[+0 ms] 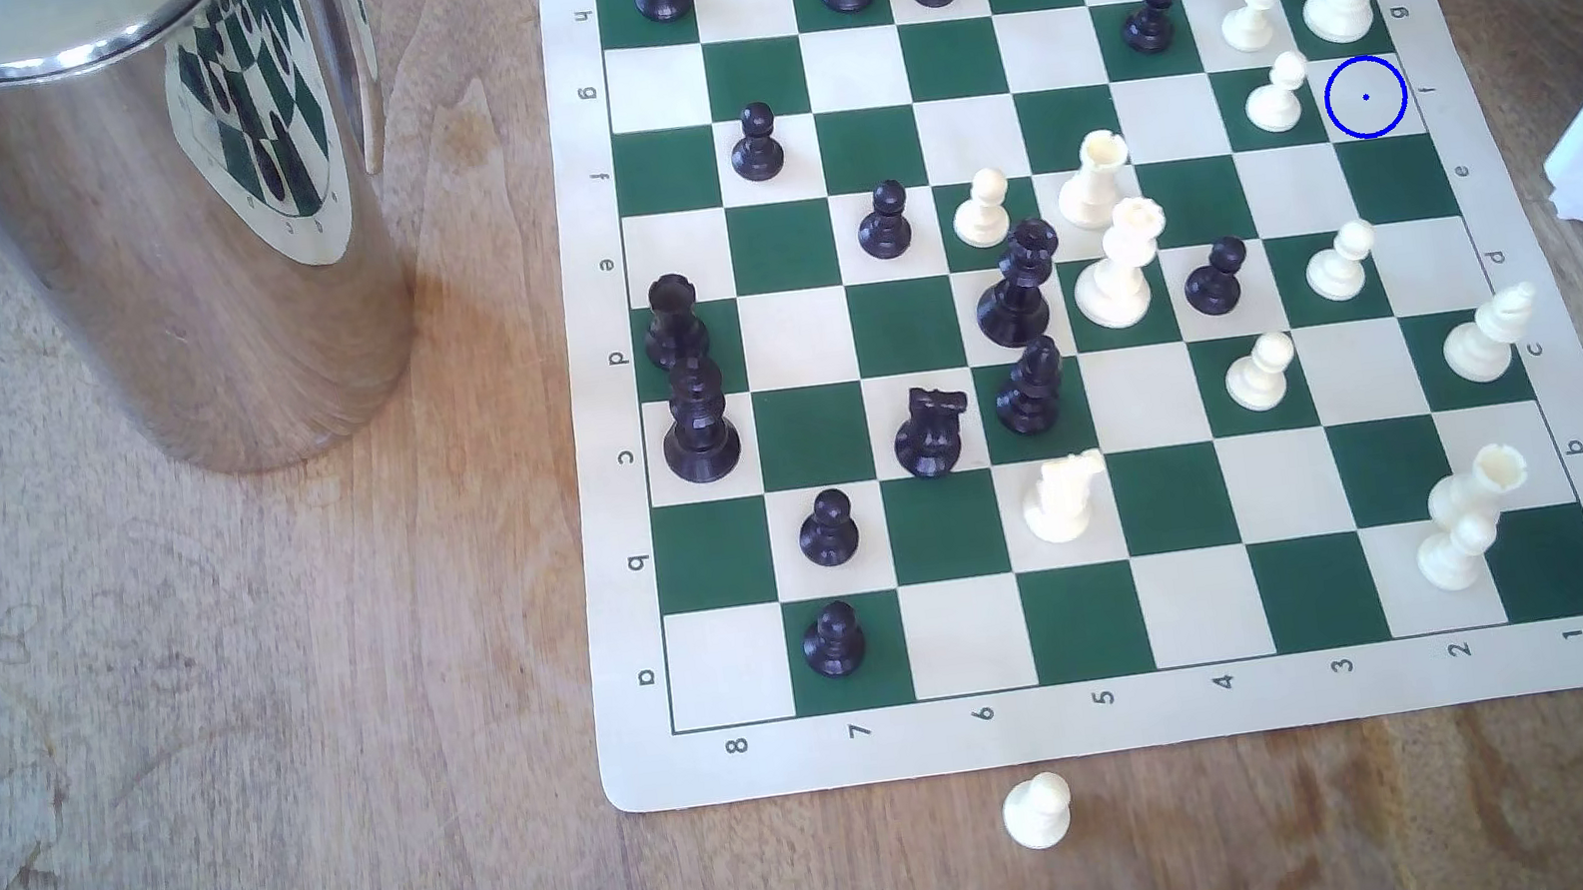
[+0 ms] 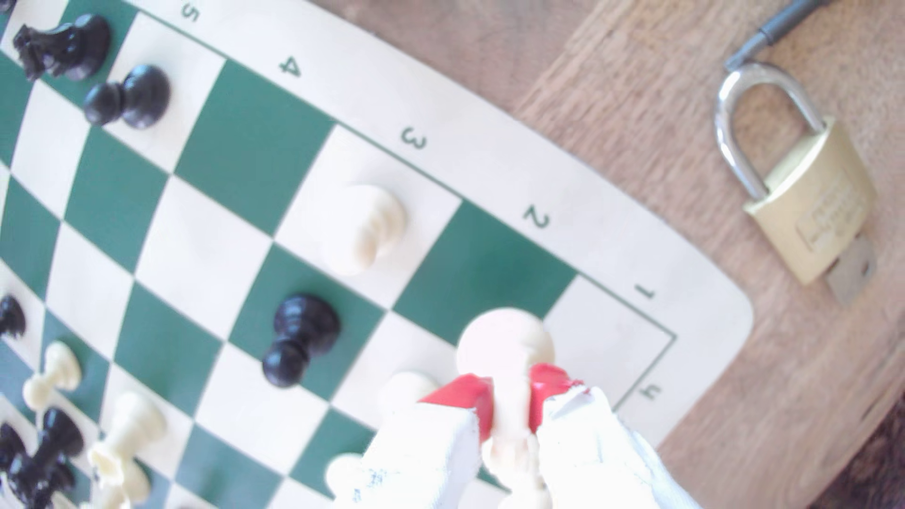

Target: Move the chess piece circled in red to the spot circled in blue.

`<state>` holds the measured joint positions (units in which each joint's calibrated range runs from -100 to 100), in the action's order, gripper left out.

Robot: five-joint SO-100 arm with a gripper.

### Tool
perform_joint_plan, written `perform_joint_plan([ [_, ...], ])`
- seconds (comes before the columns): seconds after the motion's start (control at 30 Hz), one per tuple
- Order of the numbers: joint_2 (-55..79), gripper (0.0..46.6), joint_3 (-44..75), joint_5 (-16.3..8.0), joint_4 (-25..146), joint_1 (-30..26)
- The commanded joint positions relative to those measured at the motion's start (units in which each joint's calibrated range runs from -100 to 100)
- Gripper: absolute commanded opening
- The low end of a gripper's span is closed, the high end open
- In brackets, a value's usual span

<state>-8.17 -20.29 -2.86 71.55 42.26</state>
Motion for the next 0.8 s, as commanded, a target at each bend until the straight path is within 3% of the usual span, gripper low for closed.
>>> perform_joint_plan([
  [0.0,-6.1,0.4,11.9,-0.5,6.9,0.5],
  [0.17,-11.3,0.4,14.9,-0.9,13.0,-0.6],
  [0.53,-31.2,0.4,9.7,-2.8,27.6,-9.3],
  [0.77,-37.9,0.4,-4.9,-3.6,28.3,-11.8],
])
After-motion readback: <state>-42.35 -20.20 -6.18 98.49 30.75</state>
